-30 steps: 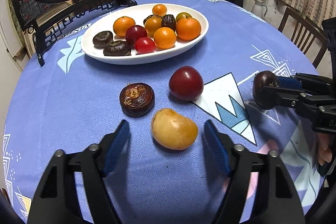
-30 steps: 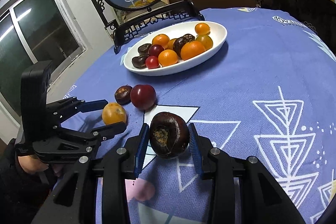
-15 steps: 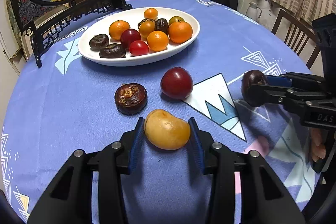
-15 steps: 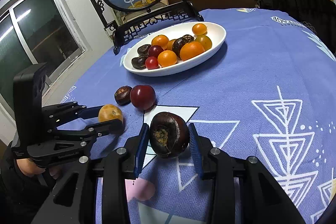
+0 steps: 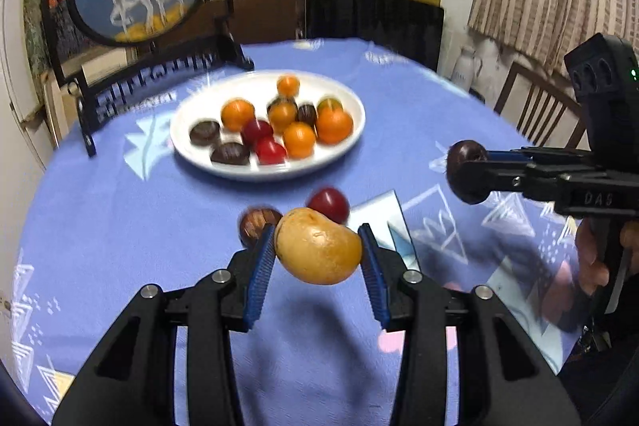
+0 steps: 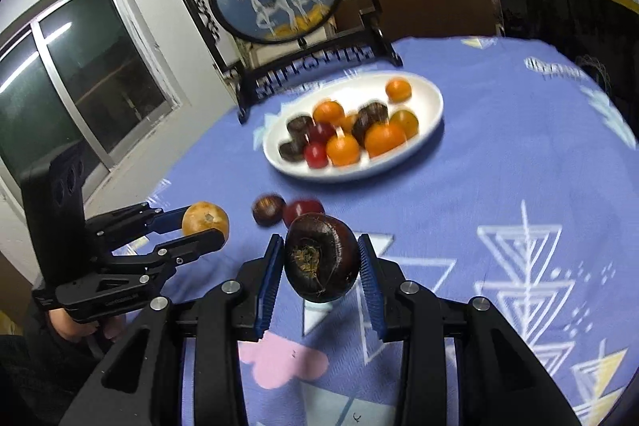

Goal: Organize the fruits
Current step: 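Carry the yellow and dark fruits onto the white plate and open both tools, then grasp a dark brown fruit with the left tool while the right tool grasps a red plum, then carry the dark fruit and red plum onto the white plate and open both tools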

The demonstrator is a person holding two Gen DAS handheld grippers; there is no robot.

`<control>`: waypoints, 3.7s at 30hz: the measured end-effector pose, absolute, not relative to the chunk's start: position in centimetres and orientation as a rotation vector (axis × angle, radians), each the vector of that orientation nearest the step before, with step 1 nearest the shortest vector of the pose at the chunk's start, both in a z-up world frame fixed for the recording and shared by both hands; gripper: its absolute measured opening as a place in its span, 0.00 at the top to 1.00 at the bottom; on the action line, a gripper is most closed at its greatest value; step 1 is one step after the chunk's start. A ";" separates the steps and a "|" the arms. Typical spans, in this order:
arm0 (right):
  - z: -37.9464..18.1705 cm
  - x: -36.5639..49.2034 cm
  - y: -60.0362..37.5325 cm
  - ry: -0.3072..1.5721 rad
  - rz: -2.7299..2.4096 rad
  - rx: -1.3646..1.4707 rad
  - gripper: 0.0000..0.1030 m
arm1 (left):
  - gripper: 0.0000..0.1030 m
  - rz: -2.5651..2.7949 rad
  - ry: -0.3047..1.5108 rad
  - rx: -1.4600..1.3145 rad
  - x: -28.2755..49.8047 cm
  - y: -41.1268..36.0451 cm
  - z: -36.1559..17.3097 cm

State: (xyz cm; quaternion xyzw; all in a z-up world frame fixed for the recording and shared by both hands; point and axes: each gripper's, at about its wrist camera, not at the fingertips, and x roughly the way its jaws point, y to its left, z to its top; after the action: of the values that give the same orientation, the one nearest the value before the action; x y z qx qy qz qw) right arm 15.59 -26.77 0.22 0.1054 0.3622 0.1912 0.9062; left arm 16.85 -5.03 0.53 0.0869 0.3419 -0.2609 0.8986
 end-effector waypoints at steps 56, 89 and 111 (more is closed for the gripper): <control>-5.8 24.3 -16.9 0.882 0.357 -0.040 0.61 | 0.24 -0.341 0.793 -0.068 22.4 3.6 -3.9; -4.9 19.8 -27.5 0.749 0.313 0.276 0.61 | 0.61 -0.400 0.866 0.291 25.0 -7.1 -5.9; -3.2 17.5 -27.9 0.748 0.345 0.291 0.61 | 0.61 -0.489 0.684 0.135 19.1 -3.8 0.4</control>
State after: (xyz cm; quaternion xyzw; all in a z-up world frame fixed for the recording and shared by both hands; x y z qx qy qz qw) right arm 17.47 -27.86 -3.17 0.1409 0.3624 0.1672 0.9060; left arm 19.12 -3.78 0.43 0.0653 0.3315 -0.2374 0.9107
